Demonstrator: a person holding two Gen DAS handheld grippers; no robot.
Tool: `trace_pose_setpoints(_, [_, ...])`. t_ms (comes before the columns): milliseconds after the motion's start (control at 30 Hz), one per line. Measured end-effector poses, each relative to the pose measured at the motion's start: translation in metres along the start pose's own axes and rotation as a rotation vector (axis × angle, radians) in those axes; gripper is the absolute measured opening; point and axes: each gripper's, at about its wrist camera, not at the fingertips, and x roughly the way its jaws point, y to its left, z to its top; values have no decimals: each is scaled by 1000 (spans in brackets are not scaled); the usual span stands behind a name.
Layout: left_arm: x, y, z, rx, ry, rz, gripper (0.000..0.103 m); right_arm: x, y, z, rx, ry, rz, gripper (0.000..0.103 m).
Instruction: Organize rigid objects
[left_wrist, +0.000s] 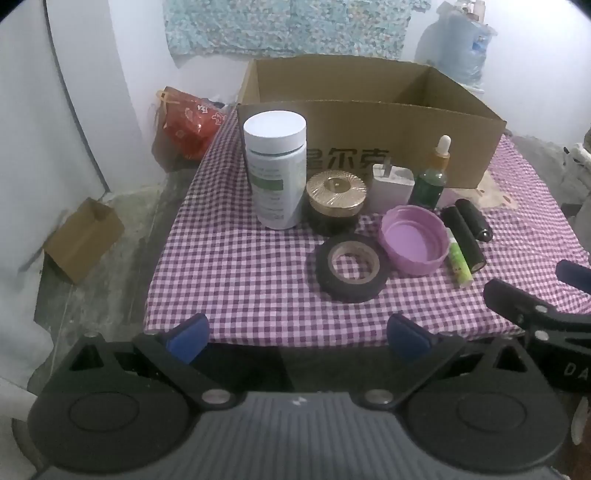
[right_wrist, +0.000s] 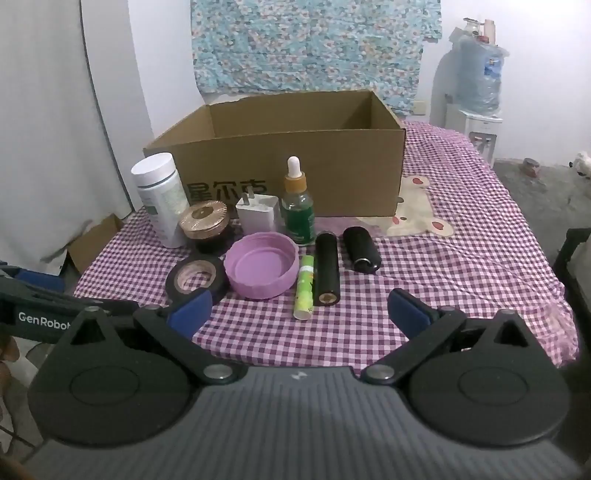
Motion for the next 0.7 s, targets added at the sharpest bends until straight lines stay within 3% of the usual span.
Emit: trace_pose_setpoints(700, [2, 1, -1, 1, 0, 1, 103, 1, 2, 2, -14, 0, -4, 102])
